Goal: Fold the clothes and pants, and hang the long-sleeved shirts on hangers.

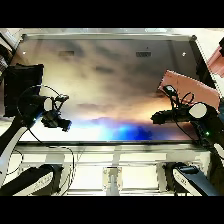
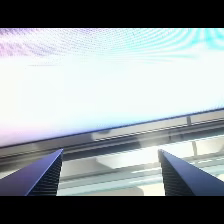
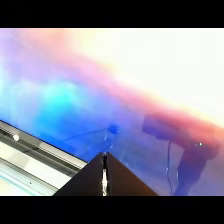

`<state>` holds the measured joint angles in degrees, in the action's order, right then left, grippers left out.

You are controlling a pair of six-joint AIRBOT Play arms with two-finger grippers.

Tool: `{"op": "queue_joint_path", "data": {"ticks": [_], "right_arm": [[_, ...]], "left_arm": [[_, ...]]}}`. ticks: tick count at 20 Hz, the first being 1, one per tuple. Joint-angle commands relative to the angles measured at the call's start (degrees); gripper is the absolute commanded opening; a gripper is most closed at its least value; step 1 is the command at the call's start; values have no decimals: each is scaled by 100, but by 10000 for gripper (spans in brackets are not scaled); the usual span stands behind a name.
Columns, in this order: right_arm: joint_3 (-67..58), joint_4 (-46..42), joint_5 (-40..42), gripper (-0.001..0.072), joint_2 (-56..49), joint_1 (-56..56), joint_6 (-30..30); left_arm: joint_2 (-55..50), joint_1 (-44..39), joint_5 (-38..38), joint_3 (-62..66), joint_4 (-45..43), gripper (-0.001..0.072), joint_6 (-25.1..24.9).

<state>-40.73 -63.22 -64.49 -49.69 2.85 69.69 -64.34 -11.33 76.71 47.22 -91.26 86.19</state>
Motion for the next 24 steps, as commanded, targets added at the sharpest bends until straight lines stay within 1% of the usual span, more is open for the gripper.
{"op": "queue_joint_path", "data": {"ticks": [1,4,5,6,7,8,9,10,11,13,15,17,21,24], "right_arm": [[2,164,114,15,4,4,13],[2,197,114,15,4,4,13],[2,197,131,15,4,4,13],[2,197,162,15,4,4,24],[2,199,208,15,4,4,28],[2,201,251,15,4,4,28],[2,201,271,15,4,4,28],[2,201,269,15,4,4,28],[2,199,269,14,4,4,28],[2,199,291,15,2,4,28],[2,212,306,15,2,4,33],[2,280,302,15,2,4,35],[2,334,328,15,2,4,35],[2,461,474,15,2,4,122]], "left_arm": [[0,2,-44,-2,107,714,2],[0,2,-66,-2,173,714,-7],[0,2,-179,-2,116,714,-105],[0,2,-424,-2,-81,710,-341],[0,2,-662,0,-516,684,-411],[0,4,-855,0,-1115,611,-376],[0,4,-981,0,-1840,587,-192],[0,4,-1058,0,-2686,587,105],[0,20,-1099,0,-3292,587,197],[-2,188,-1550,0,-4063,587,195],[-13,507,-2133,0,-4457,585,295],[-184,977,-2428,7,-4787,583,625],[-997,1906,-2398,48,-4887,583,798],[-1550,2072,-2291,319,-4933,583,857]]}}
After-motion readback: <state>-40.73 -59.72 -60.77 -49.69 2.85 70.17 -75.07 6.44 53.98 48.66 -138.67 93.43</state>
